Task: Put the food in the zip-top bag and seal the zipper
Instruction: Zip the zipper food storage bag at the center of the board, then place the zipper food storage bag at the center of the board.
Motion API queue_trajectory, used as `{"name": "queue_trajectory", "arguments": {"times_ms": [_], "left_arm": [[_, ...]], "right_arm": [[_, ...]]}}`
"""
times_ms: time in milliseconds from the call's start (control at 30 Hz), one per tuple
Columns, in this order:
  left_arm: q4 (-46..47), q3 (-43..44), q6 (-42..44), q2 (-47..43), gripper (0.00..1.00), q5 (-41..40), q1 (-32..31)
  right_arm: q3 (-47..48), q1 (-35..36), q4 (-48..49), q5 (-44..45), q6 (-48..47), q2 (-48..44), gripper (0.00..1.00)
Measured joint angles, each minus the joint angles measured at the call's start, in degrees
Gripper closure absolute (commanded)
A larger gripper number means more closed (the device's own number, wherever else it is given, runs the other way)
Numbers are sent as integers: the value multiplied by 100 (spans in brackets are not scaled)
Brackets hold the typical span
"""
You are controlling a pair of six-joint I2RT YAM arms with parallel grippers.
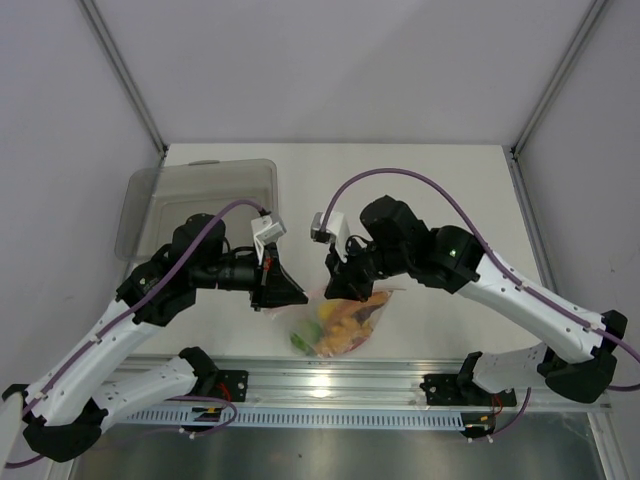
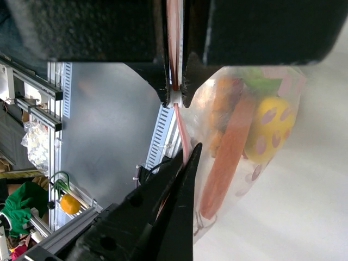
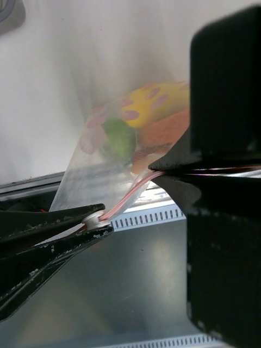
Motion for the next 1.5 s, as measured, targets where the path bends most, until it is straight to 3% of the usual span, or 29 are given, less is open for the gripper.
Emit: {"name": "queue_trajectory", "arguments": {"times_ms": [700, 800, 900, 933, 1000, 1033, 1300, 1500], "left_arm": [[-181, -175, -7, -734, 97, -1113, 11], [-212, -175, -26, -739, 86, -1123, 11], [-236, -177, -42, -748, 63, -1130, 13], [-249, -175, -57, -763, 44, -1152, 13], [-258, -175, -92, -776, 21, -1215, 13], [-258, -175, -98, -776, 1, -1244, 13], [-258, -125, -254, -940, 0, -2430, 15], [-254, -52, -262, -1239, 1, -3388, 15]], "right_arm": [[-863, -308, 389, 715, 706, -1045, 100], [-940, -177, 393, 758, 831, -1145, 100], [-990, -70, 372, 817, 977, -1174, 100], [-1003, -46, 369, 857, 1023, -1174, 100], [-1008, -13, 363, 898, 1128, -1161, 100], [-1008, -9, 372, 916, 1172, -1156, 100], [-717, -142, 356, 1143, 1364, -673, 100], [-271, -1335, 417, 968, 1427, -17, 100]]}}
